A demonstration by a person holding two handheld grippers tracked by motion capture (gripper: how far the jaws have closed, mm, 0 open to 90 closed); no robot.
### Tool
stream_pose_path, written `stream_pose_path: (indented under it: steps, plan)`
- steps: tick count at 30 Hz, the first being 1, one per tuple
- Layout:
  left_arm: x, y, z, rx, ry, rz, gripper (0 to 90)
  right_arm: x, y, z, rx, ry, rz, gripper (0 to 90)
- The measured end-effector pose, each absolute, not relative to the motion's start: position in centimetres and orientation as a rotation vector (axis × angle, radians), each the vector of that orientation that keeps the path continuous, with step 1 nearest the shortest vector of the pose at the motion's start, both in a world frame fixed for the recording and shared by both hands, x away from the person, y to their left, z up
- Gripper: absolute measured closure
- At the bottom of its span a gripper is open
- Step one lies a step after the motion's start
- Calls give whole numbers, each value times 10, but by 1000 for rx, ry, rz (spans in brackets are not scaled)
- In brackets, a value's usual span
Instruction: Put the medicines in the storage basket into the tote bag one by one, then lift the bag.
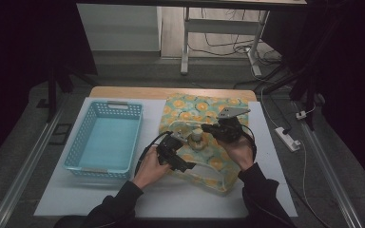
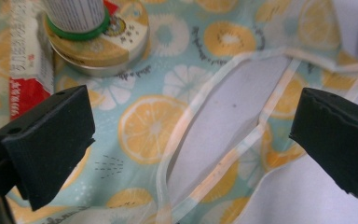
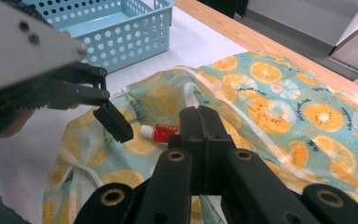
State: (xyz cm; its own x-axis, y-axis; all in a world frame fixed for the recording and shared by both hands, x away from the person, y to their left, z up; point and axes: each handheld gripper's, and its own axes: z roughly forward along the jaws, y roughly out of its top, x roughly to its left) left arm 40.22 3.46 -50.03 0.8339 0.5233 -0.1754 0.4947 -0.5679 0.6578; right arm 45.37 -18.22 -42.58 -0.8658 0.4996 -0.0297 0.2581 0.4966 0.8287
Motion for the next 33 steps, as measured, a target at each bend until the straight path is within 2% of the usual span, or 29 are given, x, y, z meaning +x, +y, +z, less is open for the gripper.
stream_pose_path:
  steps: [27, 33]
  plan:
    - [410, 37, -535, 2355, 787, 106, 11, 454, -181, -430, 642, 2494, 1290, 900]
    - [408, 36, -535, 2382, 786, 170, 35, 454, -180, -430, 640, 2496, 1290, 900]
